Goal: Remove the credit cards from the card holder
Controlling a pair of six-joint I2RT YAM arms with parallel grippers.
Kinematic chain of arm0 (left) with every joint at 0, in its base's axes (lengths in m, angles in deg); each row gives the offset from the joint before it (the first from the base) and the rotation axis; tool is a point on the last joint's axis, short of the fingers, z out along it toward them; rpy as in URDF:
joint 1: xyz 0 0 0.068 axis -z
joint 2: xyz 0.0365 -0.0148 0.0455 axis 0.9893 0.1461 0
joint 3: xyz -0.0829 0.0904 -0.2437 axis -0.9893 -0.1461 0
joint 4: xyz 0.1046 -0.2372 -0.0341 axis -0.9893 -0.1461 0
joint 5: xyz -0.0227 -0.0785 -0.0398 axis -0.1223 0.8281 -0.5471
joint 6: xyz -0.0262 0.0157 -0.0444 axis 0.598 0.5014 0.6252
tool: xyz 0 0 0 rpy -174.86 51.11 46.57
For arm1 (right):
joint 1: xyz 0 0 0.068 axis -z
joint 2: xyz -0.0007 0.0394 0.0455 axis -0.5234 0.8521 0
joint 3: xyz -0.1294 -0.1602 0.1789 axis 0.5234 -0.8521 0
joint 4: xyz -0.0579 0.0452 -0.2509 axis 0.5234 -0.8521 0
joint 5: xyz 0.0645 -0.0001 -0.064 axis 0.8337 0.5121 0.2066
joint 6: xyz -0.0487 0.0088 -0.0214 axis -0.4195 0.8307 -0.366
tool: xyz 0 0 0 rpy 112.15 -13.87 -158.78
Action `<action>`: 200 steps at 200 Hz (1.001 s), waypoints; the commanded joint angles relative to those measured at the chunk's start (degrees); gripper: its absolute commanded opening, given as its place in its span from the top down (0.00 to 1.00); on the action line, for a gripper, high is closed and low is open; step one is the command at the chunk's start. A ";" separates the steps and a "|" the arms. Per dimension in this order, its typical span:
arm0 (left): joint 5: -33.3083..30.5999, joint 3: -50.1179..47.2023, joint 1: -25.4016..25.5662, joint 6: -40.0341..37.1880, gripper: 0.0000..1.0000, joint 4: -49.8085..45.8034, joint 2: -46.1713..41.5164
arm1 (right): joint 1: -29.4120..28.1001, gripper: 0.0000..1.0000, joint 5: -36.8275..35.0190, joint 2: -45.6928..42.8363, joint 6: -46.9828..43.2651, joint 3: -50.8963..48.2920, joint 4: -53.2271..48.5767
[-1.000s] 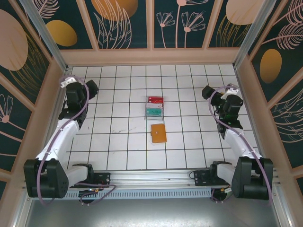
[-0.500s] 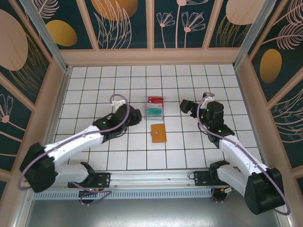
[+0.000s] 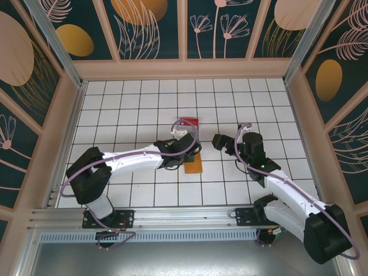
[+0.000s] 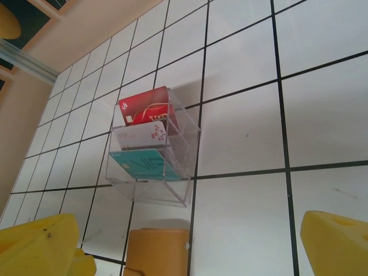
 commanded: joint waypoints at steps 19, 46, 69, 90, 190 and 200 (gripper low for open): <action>1.70 4.14 1.01 -2.52 0.62 -5.28 5.62 | -0.64 0.01 -1.60 -1.70 0.42 -0.76 -1.16; 2.11 6.82 0.95 -4.02 0.62 -6.89 8.75 | -0.80 0.01 -1.69 -1.73 0.58 -0.77 -1.18; 2.62 7.97 1.10 -4.65 0.62 -7.57 10.60 | -0.80 0.01 -1.90 -1.80 0.58 -0.77 -1.30; 3.11 8.33 1.05 -5.14 0.62 -7.63 11.60 | -0.89 0.01 -2.08 -1.74 0.58 -0.94 -1.40; 1.25 11.34 3.03 -5.32 0.84 -13.87 16.91 | -1.00 0.01 -1.38 -0.39 0.84 -0.87 -1.64; 0.98 11.03 3.04 -5.34 0.91 -13.81 16.58 | -1.15 0.01 -1.30 -0.25 0.84 -0.81 -1.75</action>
